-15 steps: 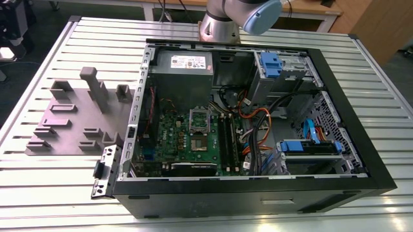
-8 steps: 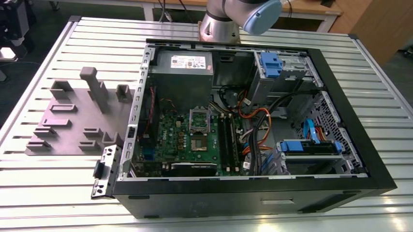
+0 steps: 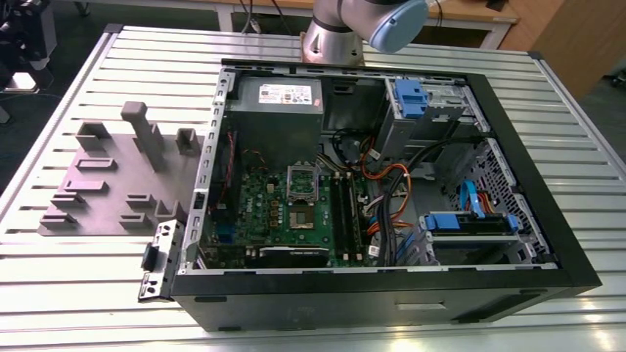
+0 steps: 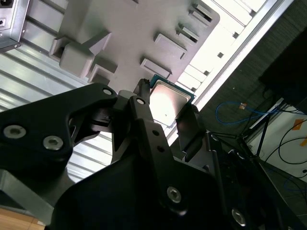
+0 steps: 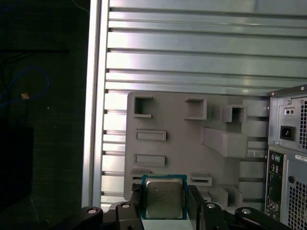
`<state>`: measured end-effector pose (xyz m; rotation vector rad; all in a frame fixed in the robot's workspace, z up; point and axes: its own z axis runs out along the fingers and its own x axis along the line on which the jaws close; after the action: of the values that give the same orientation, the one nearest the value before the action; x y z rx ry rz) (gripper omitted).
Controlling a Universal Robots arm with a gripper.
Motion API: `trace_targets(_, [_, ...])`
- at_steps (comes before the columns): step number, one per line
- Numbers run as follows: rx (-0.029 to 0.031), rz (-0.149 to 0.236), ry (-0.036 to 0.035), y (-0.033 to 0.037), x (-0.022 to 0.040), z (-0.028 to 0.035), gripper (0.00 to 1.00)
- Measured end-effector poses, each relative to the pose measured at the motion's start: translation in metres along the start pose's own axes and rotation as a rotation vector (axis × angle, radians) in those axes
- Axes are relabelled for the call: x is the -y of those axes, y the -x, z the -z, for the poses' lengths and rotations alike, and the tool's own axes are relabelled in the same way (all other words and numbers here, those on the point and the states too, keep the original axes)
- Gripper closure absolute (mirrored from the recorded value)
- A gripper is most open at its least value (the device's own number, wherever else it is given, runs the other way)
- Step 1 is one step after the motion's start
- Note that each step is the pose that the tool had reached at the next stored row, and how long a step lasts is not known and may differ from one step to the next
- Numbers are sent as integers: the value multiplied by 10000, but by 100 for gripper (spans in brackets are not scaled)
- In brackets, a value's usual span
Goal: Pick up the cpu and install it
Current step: 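Pick up the cpu and move it towards the insertion slot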
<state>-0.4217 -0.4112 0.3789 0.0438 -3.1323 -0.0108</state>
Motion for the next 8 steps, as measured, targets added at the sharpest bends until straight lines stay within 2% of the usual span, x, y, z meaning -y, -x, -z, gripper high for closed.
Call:
trace_targets(3, [-2, 2, -1, 1, 5, 1, 53])
trace_targets(8, [-1, 1, -1, -1, 47, 0, 53])
